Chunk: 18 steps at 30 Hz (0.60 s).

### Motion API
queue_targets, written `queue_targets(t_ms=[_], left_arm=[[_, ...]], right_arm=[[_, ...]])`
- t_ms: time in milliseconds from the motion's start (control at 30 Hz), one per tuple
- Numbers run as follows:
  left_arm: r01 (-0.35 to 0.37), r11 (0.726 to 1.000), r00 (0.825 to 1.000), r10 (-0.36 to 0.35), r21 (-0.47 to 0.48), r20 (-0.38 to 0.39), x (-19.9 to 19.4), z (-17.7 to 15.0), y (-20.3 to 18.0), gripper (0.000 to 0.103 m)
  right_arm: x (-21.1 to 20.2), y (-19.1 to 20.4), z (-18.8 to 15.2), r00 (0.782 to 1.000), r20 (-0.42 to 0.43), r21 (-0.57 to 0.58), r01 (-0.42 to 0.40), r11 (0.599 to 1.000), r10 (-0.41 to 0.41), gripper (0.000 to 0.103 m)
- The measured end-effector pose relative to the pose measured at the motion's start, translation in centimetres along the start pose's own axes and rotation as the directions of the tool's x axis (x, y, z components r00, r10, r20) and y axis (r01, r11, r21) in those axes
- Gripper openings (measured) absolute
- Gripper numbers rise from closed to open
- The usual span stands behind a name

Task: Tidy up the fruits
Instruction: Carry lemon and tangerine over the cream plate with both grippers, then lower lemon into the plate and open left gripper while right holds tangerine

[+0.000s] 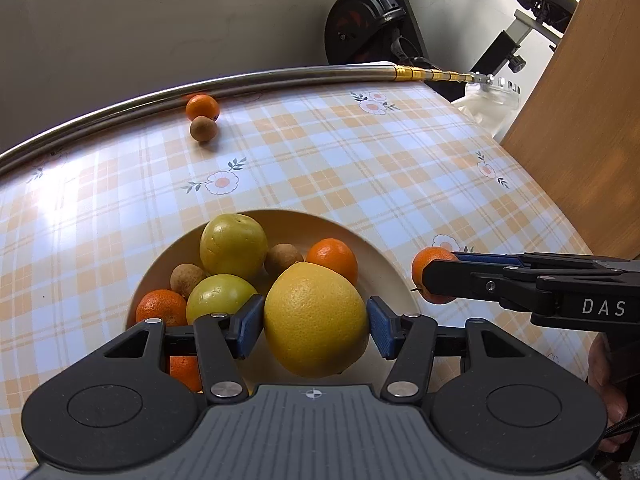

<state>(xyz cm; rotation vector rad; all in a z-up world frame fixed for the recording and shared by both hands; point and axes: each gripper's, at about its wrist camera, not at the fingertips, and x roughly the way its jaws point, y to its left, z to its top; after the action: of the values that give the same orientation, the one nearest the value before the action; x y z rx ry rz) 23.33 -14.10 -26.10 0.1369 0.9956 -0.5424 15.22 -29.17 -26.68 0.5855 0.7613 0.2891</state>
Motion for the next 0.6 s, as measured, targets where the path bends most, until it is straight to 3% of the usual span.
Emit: queue_targets(t_ms=[433, 600], left_arm=[[-0.009, 0.999, 1.0, 0.01, 0.053, -0.012, 1.5, 0.4, -0.9, 0.059], [-0.004, 1.0, 0.999, 0.003, 0.03, 0.035, 0.7, 0.5, -0.5, 0.059]], right_arm=[[0.0, -0.1, 0.0, 1.0, -0.001, 0.008, 0.007, 1.0, -0.007, 0.036], [-0.1, 0.3, 0.1, 1.0, -0.002, -0.001, 0.011, 1.0, -0.011, 0.036]])
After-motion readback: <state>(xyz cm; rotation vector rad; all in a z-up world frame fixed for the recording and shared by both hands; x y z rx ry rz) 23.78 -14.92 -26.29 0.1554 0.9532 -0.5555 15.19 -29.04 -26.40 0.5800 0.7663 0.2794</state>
